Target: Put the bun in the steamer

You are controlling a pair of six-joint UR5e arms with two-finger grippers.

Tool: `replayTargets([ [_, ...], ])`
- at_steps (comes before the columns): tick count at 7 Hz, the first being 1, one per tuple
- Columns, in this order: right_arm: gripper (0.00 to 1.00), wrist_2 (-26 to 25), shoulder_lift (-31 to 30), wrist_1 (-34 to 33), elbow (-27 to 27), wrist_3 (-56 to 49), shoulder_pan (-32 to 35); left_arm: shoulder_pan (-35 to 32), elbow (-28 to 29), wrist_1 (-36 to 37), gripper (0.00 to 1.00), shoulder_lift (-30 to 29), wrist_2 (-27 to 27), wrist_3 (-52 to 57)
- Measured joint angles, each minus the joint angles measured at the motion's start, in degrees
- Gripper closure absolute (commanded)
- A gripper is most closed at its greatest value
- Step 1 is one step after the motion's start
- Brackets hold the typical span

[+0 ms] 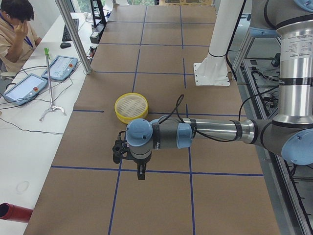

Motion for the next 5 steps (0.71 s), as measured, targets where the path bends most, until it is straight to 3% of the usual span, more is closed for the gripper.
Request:
replayTargets([
  [2,0.0,0.0,0.0,0.0,0.0,0.0,0.0,2.72,-2.13,0.79,0.0,-0.69,0.73,-0.17],
  [5,0.0,0.0,0.0,0.0,0.0,0.0,0.0,8.88,-4.71,1.39,0.0,-3.13,6.17,-0.51],
])
